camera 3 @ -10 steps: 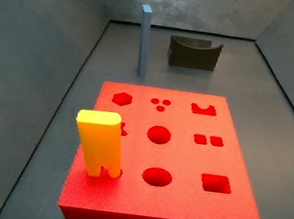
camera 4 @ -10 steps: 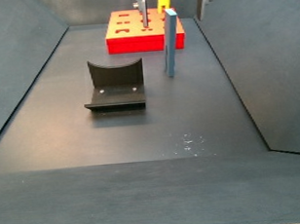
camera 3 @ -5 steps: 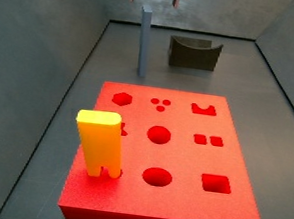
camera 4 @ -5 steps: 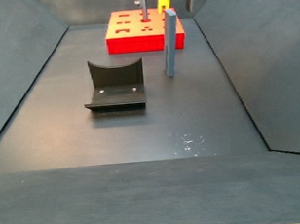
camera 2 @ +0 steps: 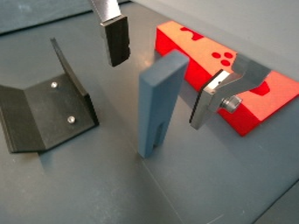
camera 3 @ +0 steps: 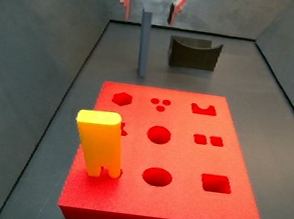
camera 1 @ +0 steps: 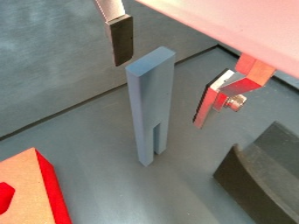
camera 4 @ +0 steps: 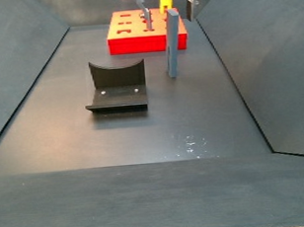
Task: Pick up the double-square object. Move up. Move to above the board. Insert the double-square object.
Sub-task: Pick up the double-square object.
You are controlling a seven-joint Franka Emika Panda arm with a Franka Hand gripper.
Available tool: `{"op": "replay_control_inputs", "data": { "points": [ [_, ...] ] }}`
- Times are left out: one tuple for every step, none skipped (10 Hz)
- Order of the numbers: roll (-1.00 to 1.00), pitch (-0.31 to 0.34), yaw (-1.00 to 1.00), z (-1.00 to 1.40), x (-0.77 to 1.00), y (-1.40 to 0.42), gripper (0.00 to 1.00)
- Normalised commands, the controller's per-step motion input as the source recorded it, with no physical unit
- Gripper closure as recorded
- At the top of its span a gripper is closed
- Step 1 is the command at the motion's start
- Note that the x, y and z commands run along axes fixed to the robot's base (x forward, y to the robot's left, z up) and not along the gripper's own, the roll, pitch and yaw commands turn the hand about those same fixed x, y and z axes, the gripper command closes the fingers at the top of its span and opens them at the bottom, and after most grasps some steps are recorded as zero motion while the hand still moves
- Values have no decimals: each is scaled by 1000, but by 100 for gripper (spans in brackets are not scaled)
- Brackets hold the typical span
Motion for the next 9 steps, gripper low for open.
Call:
{"op": "replay_control_inputs", "data": {
  "points": [
    [153,0,91,-120,-46,0,0],
    [197,0,83,-69,-20,0,0],
    [113,0,0,-63,-23,0,0],
    [0,0,0,0,0,0,0],
    [0,0,0,0,0,0,100],
    [0,0,0,0,0,0,100],
    [0,0,0,0,0,0,100],
    [0,0,0,0,0,0,100],
    [0,0,0,0,0,0,100]
  ]
}}
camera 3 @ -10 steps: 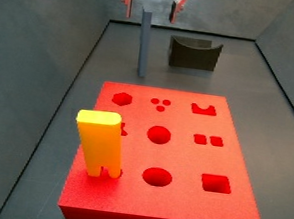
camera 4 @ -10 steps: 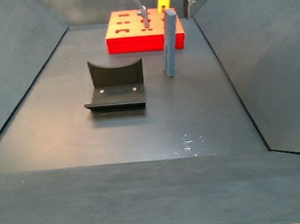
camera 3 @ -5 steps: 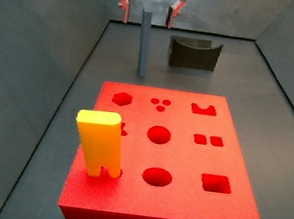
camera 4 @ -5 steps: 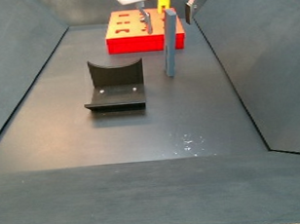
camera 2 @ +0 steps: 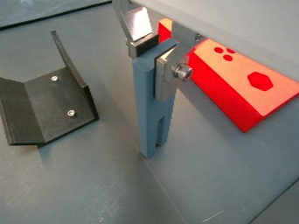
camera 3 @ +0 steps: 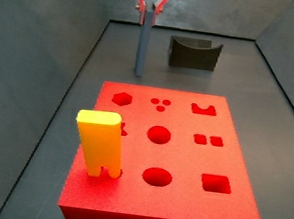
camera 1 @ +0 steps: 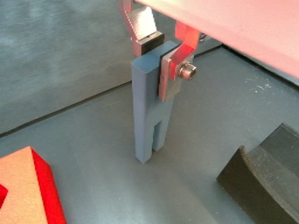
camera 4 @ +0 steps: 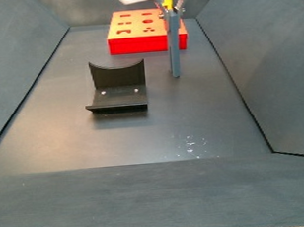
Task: Pick up the double-square object. Move up. Move to above the board. Insert the double-square object.
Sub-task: Pick up the double-square object, then move up, then move to above the board.
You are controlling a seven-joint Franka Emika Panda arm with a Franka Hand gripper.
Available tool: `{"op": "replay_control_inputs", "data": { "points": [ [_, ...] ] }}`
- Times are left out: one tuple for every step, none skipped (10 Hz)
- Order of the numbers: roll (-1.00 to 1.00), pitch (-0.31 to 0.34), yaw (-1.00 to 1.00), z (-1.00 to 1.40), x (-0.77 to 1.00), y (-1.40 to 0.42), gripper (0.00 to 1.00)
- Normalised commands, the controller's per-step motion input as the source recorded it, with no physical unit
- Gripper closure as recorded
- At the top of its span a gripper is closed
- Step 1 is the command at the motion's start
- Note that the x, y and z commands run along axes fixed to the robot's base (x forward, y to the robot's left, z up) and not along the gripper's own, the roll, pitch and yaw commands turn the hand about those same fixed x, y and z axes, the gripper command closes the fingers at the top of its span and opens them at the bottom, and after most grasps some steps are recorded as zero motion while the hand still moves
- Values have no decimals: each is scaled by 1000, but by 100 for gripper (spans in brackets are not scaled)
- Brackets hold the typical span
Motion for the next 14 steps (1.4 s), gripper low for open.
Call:
{"op": "replay_control_inputs", "data": {
  "points": [
    [0,0,0,0,0,0,100],
    [0,0,0,0,0,0,100],
    [0,0,0,0,0,0,100],
    [0,0,0,0,0,0,100],
    [0,0,0,0,0,0,100],
    [0,0,0,0,0,0,100],
    [0,0,0,833,0,0,100],
    [1,7,2,798,11,16,100],
    [1,19,2,719,6,16,100],
    [2,38,0,514,9,13,100],
    [2,53,-2,340,15,10,100],
    [203,-125,154,1000,-5,-106,100],
    [203,-115,153,1000,-1,-114,100],
    [203,-65,115,1000,-15,-110,100]
  ]
}}
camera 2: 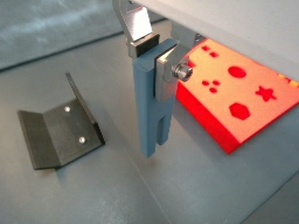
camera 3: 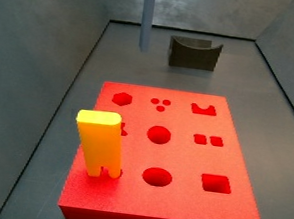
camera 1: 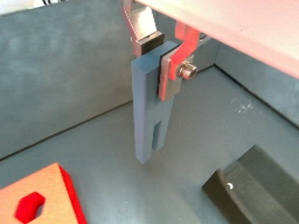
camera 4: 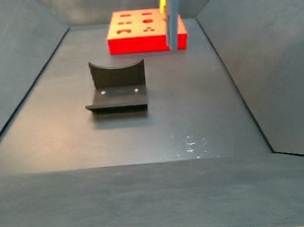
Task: Pick up the double-square object. Move up. Move to above the board. Insert the double-square object.
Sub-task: Move to above the board.
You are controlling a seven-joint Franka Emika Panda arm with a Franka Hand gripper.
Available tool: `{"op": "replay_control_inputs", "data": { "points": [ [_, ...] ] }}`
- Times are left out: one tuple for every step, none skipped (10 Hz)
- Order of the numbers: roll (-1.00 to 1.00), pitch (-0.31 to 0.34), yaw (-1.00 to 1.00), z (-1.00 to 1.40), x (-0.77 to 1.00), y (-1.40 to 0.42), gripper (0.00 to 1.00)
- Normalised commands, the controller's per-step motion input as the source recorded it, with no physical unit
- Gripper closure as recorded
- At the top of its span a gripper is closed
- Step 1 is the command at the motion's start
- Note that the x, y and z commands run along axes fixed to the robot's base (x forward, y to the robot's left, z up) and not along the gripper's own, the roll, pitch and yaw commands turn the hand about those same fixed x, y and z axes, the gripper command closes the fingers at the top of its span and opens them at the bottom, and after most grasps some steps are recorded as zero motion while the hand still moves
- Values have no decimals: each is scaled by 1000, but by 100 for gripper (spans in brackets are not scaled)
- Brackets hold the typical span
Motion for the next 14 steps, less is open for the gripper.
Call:
{"op": "replay_control_inputs", "data": {
  "points": [
    [190,-30,82,1000,-13,-99,100],
    [158,20,48,1000,-5,-85,100],
    [144,36,39,1000,5,-82,100],
    [133,65,34,914,14,-67,100],
    [126,71,33,682,14,-47,100],
    [122,69,35,508,9,-35,100],
    [119,68,36,393,7,-29,100],
    [113,68,37,167,8,-21,100],
    [-1,206,-1000,195,144,-1000,100],
    [-4,225,-1000,199,148,-1000,100],
    [-27,262,-790,206,175,-1000,100],
    [-60,249,-531,204,201,-1000,100],
    [-36,217,-270,208,209,-1000,100],
    [-32,188,-140,218,225,-1000,100]
  ]
}}
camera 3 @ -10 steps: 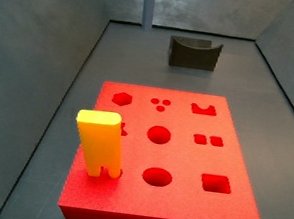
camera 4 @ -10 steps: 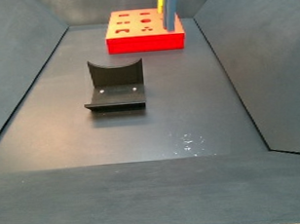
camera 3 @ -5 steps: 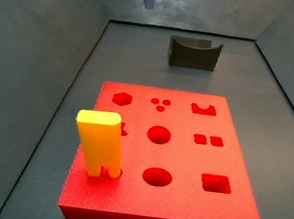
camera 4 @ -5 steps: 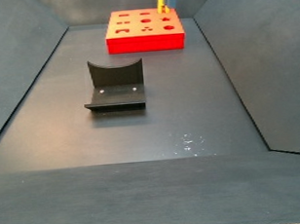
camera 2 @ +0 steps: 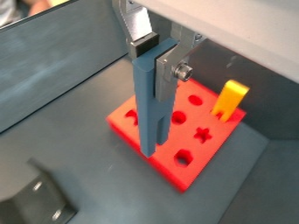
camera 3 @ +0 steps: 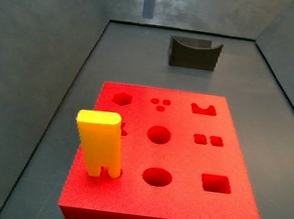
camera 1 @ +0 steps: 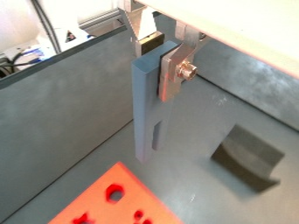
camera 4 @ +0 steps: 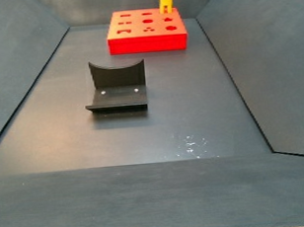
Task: Pick up the double-square object. Move up. Move to above the board. Insert the double-square object.
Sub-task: Move to above the board, then insert the double-square object.
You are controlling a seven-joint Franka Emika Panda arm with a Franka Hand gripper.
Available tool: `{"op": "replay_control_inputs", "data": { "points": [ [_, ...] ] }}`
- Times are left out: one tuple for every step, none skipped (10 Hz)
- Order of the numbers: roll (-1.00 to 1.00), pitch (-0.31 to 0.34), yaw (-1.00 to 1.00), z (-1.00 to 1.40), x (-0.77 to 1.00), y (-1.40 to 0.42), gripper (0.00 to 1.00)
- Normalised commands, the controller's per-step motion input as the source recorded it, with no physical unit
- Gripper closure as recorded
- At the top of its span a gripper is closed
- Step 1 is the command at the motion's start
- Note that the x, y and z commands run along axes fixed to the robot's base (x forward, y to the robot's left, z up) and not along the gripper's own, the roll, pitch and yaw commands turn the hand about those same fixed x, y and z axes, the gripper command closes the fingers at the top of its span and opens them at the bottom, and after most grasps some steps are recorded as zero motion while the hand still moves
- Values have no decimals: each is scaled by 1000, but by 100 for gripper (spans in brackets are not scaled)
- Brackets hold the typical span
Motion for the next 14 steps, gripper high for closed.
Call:
{"op": "replay_control_inputs", "data": {
  "points": [
    [-30,170,-84,189,210,-861,100],
    [-8,133,-36,96,131,-418,100],
    [-3,109,-8,67,91,-247,100],
    [0,-51,-1000,-537,0,0,100],
    [0,-43,-1000,-540,0,0,100],
    [0,-47,-1000,-537,0,0,100],
    [0,-90,-1000,-480,14,0,100],
    [-84,-119,-877,-283,197,0,100],
    [-64,-73,-663,-289,346,-194,100],
    [-66,-37,-469,-283,569,-243,100],
    [-50,-7,-331,-277,700,-323,100],
    [-34,0,-311,-289,706,-357,100],
    [-1,0,-354,-320,649,-389,100],
    [0,0,-357,-334,634,-394,100]
  ]
}}
